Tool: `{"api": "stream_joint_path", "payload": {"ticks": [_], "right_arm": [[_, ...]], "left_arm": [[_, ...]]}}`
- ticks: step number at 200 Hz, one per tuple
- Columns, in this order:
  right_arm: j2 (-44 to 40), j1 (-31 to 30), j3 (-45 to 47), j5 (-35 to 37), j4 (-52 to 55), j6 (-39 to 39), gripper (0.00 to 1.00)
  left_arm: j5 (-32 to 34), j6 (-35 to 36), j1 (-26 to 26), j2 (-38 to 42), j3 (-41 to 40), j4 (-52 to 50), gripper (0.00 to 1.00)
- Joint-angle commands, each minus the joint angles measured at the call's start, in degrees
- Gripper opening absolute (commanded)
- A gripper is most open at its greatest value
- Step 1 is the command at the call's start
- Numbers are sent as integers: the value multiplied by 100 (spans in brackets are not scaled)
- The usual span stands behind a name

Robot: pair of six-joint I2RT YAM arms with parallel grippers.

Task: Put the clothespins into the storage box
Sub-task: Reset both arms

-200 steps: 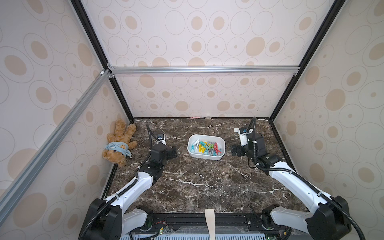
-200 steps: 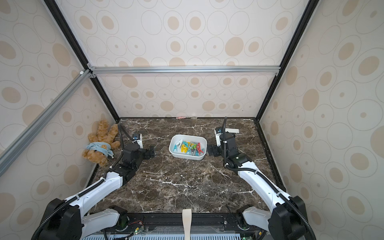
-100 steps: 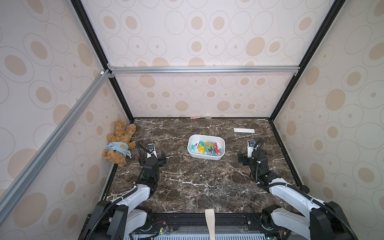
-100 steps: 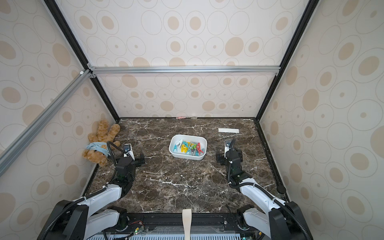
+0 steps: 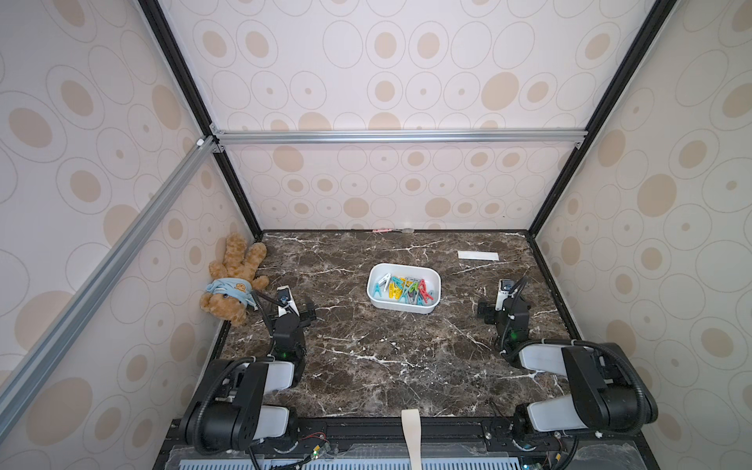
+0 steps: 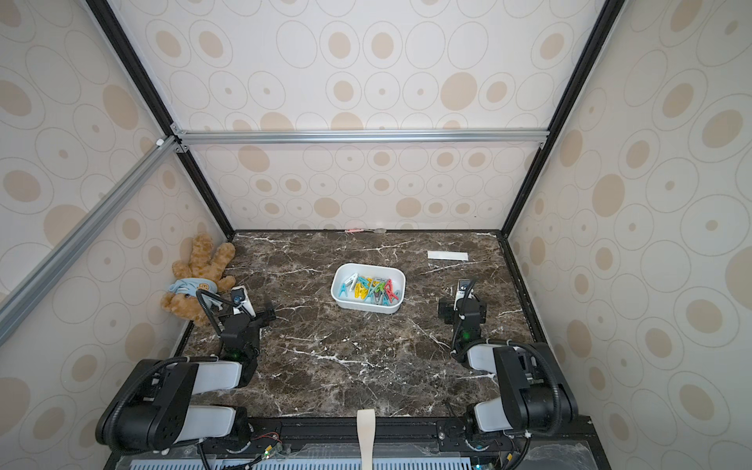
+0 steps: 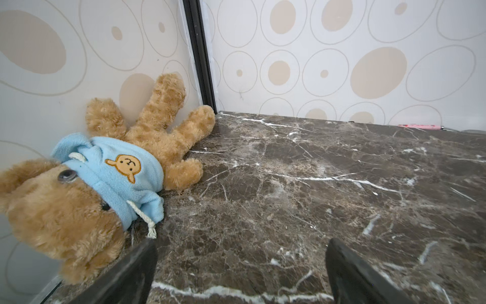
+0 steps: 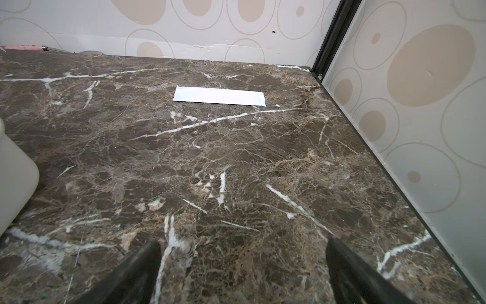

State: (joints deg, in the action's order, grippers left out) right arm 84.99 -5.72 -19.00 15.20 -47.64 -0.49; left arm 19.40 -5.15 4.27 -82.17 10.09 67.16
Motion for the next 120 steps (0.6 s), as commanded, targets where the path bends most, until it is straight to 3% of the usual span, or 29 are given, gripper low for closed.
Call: {"api": "stream_joint_path", "payload": {"ticks": [1, 11, 20, 30, 40, 120], "right_arm": [[460, 31, -145, -138, -856, -36, 100], [387, 68, -306, -242, -378, -9, 100], [276, 135, -419, -356, 42, 66, 100], [366, 233, -491, -442, 43, 143, 100], [365, 245, -477, -440, 60, 136, 100], [292, 229, -468, -498, 129, 69, 100]], "left_arm": [[-459, 241, -120, -627, 174, 1003, 99], [-418, 335, -111, -976, 175, 1521, 100], [-439, 221, -123, -766, 282, 877, 100], [-414, 294, -115, -939, 224, 1340, 100], [-429, 224, -113, -815, 269, 994, 100], [-428, 273, -112, -842, 178, 1271, 99]]}}
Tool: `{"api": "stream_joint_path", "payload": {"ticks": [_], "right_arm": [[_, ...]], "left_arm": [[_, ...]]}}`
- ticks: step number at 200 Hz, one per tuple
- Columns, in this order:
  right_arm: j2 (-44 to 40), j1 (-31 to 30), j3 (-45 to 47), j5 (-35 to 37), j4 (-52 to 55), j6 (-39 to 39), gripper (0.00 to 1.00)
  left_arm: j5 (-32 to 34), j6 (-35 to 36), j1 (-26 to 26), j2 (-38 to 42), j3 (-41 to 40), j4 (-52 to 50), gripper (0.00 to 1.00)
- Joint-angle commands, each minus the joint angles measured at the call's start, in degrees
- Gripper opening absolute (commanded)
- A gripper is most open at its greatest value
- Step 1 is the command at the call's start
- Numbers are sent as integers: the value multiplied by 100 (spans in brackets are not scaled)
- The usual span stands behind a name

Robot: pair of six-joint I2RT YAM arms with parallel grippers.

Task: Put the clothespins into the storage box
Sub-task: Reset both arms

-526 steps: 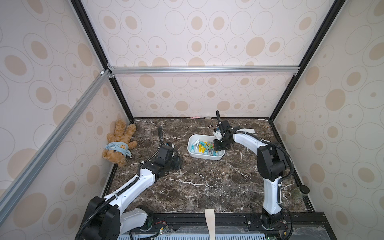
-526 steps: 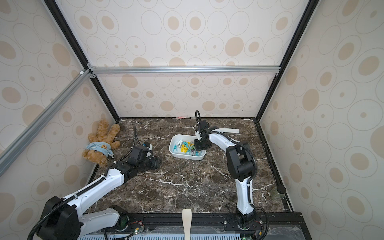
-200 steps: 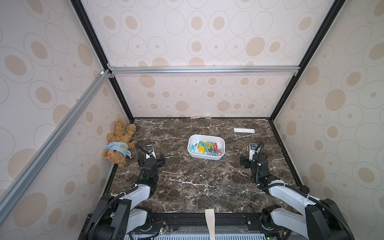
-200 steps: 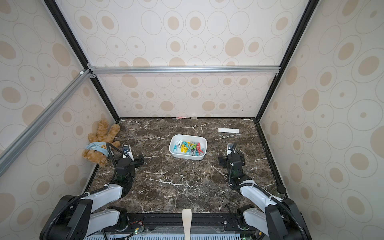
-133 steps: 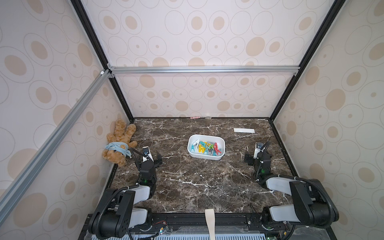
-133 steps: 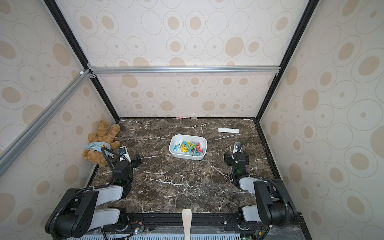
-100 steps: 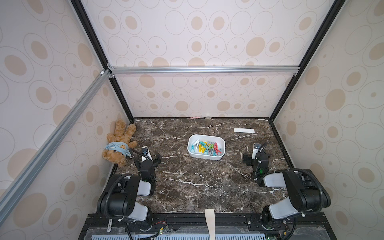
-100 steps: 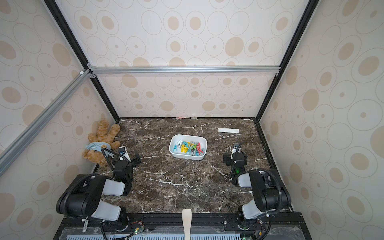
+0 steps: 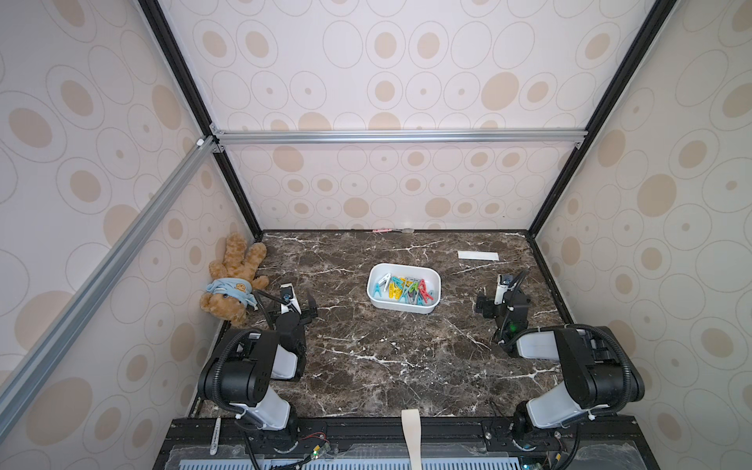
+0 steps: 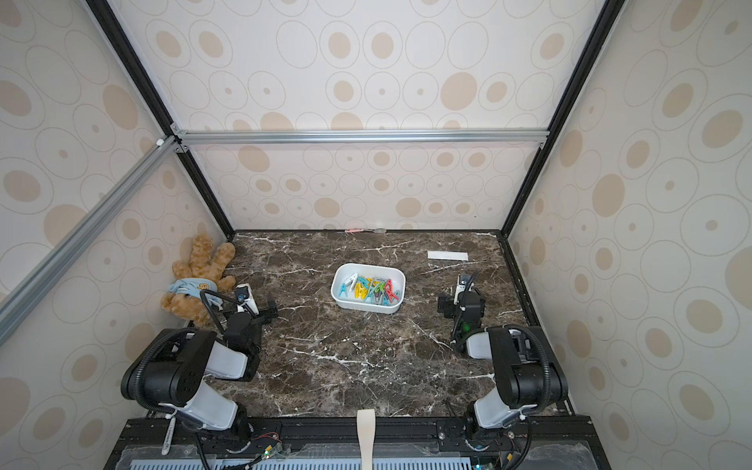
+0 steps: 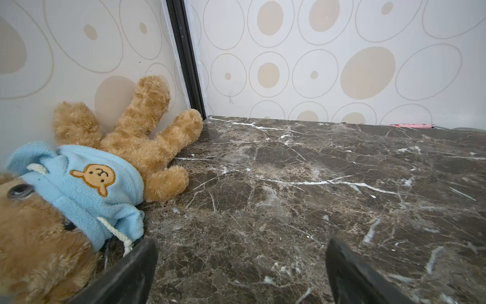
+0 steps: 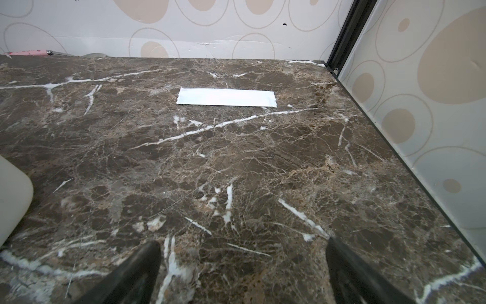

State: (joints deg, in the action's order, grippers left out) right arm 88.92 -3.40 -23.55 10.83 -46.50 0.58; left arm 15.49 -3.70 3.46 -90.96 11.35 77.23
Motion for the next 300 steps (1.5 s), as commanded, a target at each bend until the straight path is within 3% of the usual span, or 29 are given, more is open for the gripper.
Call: {"api": "stream_joint_path", "payload": {"ticks": [1, 144, 154, 167, 186, 196, 209, 216, 230, 248, 300], "right_arm": [[-98, -3, -11, -62, 12, -39, 100], [-94, 14, 3, -48, -65, -18, 100], [-213, 12, 344, 101, -622, 58, 100], [-187, 10, 1178, 498, -2207, 268, 100], [300, 32, 1467, 193, -3327, 103, 100], [239, 33, 1232, 211, -2819, 93, 100], [-291, 48, 553, 99, -634, 178, 100], [-165, 82, 85, -85, -92, 146, 100], [37, 15, 103, -54, -493, -43, 100], [-111, 32, 16, -52, -28, 64, 100], [-86, 19, -18, -97, -7, -17, 100]], "left_arm": [[-37, 131, -31, 31, 51, 269, 100], [-29, 133, -33, 27, 51, 286, 99], [-36, 133, -28, 26, 51, 292, 99], [-32, 134, -33, 26, 51, 285, 99], [-30, 140, -27, 27, 47, 292, 99], [-33, 136, -35, 28, 47, 290, 99], [-30, 138, -30, 26, 50, 291, 99], [-36, 142, -32, 25, 51, 292, 99], [-36, 134, -36, 32, 43, 294, 99], [-43, 142, -34, 32, 50, 280, 99], [-37, 142, -28, 27, 51, 284, 99]]}}
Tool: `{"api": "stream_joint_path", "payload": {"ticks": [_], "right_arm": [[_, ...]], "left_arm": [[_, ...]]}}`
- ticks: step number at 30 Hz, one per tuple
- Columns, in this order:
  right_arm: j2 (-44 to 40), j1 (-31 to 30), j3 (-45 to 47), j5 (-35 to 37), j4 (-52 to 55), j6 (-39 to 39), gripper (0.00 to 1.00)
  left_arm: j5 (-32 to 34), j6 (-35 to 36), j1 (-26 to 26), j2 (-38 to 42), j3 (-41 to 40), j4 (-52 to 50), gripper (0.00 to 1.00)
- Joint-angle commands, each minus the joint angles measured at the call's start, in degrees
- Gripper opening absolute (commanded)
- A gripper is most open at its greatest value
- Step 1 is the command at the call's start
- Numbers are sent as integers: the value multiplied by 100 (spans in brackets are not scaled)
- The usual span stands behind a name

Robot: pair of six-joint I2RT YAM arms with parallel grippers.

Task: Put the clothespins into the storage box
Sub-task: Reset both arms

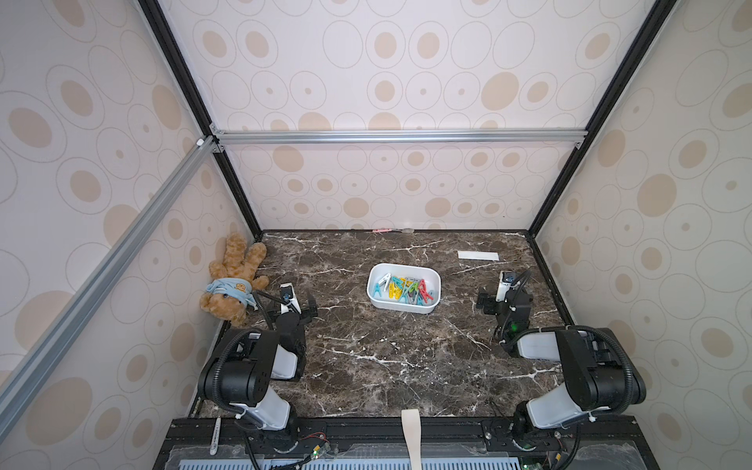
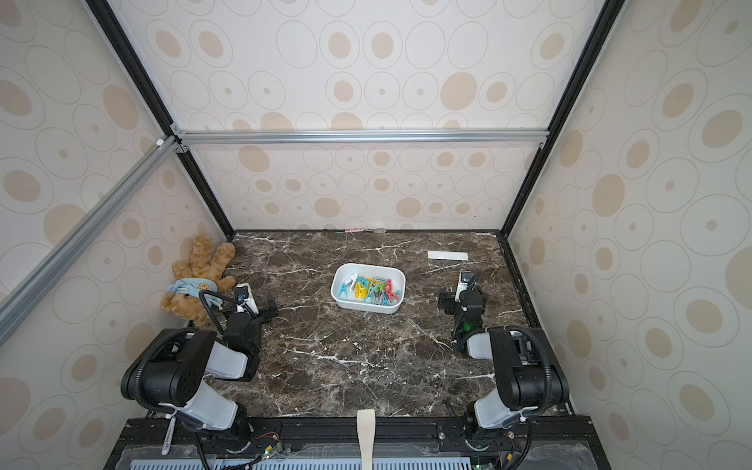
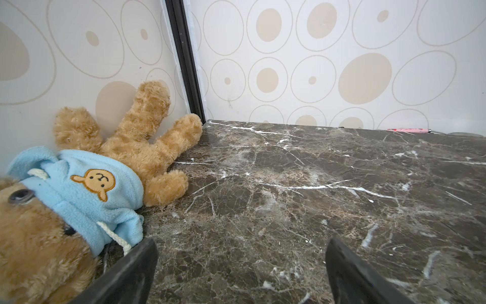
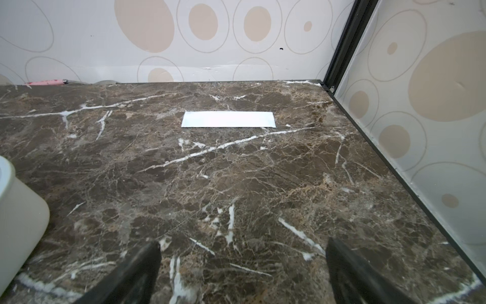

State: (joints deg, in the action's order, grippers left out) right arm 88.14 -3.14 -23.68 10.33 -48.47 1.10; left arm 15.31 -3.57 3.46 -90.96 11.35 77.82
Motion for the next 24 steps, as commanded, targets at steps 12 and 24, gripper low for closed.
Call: {"api": "stream_joint_path", "payload": {"ticks": [12, 24], "right_arm": [[-1, -3, -13, -49, 206, -84, 100], [-6, -3, -14, -51, 207, -78, 100]], "left_arm": [[-189, 193, -25, 17, 83, 170, 99], [-421, 267, -39, 26, 96, 135, 99]]}}
